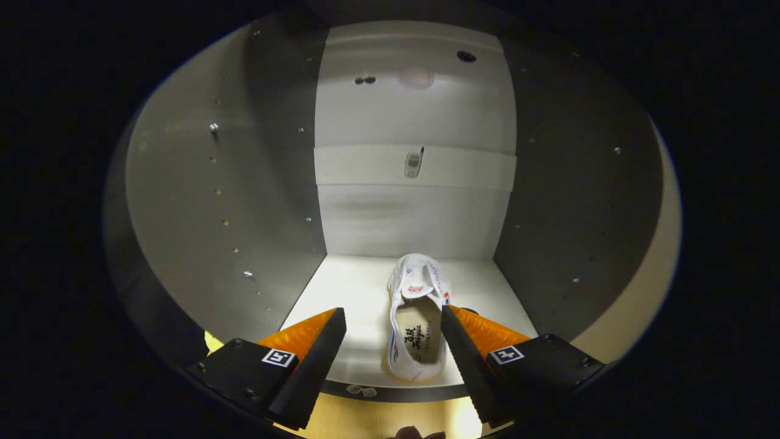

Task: Open the shoe cabinet door, grab the shoes and put them into the shoe cabinet, then close the shoe cabinet door.

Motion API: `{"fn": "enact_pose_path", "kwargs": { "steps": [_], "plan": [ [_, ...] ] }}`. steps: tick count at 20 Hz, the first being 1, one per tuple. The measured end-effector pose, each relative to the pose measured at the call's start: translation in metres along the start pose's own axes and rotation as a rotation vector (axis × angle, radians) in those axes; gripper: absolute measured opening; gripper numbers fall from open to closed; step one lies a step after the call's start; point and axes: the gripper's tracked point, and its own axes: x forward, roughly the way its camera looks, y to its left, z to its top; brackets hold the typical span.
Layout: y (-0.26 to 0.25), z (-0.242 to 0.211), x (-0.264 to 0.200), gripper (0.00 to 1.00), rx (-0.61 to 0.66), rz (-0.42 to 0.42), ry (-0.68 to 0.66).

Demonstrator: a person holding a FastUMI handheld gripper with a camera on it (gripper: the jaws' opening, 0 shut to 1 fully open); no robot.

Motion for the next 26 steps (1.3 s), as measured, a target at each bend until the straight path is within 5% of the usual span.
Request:
{"fn": "enact_pose_path", "kwargs": {
  "steps": [14,26],
  "plan": [
    [0.021,0.024,-0.285,0.98,-0.008,0.127,-0.216],
    [-0.079,-0.001,-0.422,0.98,0.008,0.089,-0.246]
  ]
}}
